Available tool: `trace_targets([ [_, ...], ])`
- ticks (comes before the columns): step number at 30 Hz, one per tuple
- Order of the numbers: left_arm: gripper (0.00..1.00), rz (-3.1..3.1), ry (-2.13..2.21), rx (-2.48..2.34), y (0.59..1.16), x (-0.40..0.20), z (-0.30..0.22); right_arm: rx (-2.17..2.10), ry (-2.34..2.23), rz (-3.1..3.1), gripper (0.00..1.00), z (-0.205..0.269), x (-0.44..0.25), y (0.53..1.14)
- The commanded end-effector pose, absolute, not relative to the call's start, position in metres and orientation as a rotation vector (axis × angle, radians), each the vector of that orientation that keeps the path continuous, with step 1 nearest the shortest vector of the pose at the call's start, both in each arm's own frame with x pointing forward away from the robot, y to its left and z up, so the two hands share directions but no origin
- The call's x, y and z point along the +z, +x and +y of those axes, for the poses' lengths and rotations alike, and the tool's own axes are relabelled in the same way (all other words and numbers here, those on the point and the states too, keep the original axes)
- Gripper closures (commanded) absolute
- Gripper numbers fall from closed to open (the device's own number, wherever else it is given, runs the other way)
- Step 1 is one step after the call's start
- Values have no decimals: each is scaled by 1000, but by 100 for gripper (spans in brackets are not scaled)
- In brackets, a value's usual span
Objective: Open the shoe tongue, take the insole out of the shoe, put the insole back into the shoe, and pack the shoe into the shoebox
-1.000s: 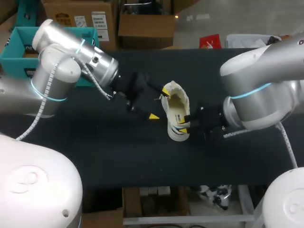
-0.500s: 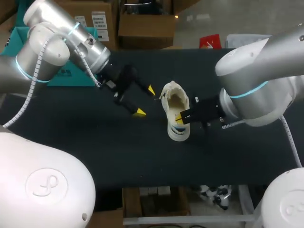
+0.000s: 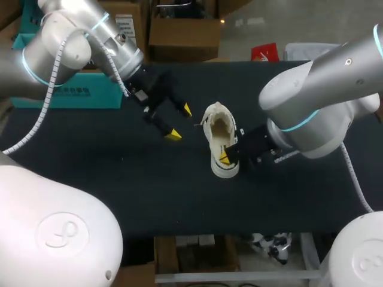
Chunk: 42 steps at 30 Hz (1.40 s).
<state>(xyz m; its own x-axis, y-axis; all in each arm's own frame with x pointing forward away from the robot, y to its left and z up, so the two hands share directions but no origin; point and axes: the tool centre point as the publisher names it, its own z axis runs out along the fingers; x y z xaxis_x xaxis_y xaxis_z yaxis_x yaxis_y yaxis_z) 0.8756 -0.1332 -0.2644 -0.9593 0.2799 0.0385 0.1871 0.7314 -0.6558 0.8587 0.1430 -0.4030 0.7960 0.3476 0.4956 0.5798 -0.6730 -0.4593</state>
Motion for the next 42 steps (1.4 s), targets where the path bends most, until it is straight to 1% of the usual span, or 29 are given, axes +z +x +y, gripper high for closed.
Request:
trace_targets([
  [1,0,-2798,-378,1040,875,-265,-133,-497,-2401,-701,100,145,-410,854],
  [7,0,-2798,-378,1040,875,-265,-133,-628,-2343,-773,100,130,-364,843],
  [9,0,-2813,-318,1004,873,-266,-136,-652,-2293,-819,100,124,-353,840],
  [13,0,-2838,-105,933,868,-270,-139,-670,-2238,-874,100,110,-339,840],
  [17,0,-3023,280,644,867,-278,-139,-617,-2154,-966,100,99,-329,844],
  [18,0,-3023,280,644,867,-278,-139,-580,-2102,-1007,68,97,-325,845],
  [19,0,-3023,280,644,867,-278,-139,-538,-2050,-1030,5,94,-321,846],
  [20,0,-3023,280,644,867,-278,-139,-538,-2050,-1030,0,94,-321,846],
  [29,0,-3023,280,644,867,-278,-139,-538,-2050,-1030,0,94,-321,846],
  [32,0,-2968,384,584,865,-290,-150,-507,-2051,-1087,0,91,-323,848],
  [34,0,-2921,488,580,867,-290,-153,-497,-2063,-1176,0,85,-312,844],
  [37,0,-2824,788,540,875,-290,-155,-431,-2036,-1369,0,75,-290,834],
  [42,0,-2824,788,540,875,-290,-155,-418,-2039,-1426,0,73,-283,828],
])
